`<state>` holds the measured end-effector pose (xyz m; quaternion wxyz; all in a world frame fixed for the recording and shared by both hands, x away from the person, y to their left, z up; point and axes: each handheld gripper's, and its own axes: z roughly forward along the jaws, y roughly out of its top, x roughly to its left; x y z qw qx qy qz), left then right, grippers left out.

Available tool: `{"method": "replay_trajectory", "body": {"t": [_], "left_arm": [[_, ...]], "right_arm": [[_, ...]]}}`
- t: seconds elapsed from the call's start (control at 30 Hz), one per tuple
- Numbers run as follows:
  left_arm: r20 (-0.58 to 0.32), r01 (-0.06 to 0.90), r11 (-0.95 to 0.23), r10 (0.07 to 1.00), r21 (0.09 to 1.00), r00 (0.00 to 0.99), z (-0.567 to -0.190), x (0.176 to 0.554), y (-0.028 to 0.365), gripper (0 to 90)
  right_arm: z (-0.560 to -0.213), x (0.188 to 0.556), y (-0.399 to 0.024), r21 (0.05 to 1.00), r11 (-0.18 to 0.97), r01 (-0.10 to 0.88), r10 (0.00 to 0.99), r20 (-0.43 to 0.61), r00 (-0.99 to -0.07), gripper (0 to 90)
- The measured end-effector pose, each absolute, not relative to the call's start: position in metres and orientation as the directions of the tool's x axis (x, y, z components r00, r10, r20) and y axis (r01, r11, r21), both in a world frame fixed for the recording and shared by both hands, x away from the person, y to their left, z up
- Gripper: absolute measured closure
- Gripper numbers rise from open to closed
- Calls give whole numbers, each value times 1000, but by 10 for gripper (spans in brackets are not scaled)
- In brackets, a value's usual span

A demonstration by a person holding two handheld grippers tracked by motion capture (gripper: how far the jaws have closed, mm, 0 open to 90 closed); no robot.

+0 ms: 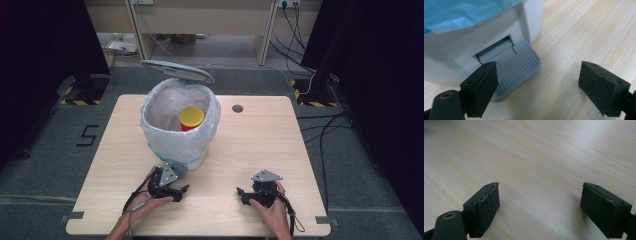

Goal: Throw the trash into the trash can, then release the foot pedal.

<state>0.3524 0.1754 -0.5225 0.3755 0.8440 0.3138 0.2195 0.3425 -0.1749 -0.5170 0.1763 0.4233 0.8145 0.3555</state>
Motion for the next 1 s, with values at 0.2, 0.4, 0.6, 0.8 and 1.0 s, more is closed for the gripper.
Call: {"method": "replay_trajectory", "body": {"t": [0.2, 0.4, 0.6, 0.8, 1.0], "left_arm": [[135, 364, -521, 695, 772, 706, -523, 352, 175, 147], [136, 364, -521, 695, 772, 706, -523, 352, 175, 147], [136, 364, -521, 695, 772, 706, -523, 352, 175, 147], [136, 362, -523, 691, 772, 710, -522, 353, 176, 147], [136, 361, -525, 689, 771, 712, -522, 353, 176, 146]], "right_arm": [[-517, 340, -172, 716, 409, 565, 813, -5, -583, 136], [-517, 340, -172, 716, 410, 565, 813, -6, -583, 132], [-518, 340, -172, 715, 412, 564, 811, -6, -585, 127], [-518, 340, -172, 714, 413, 565, 811, -6, -585, 123], [-518, 340, -172, 715, 414, 563, 811, -8, -585, 123]]}}
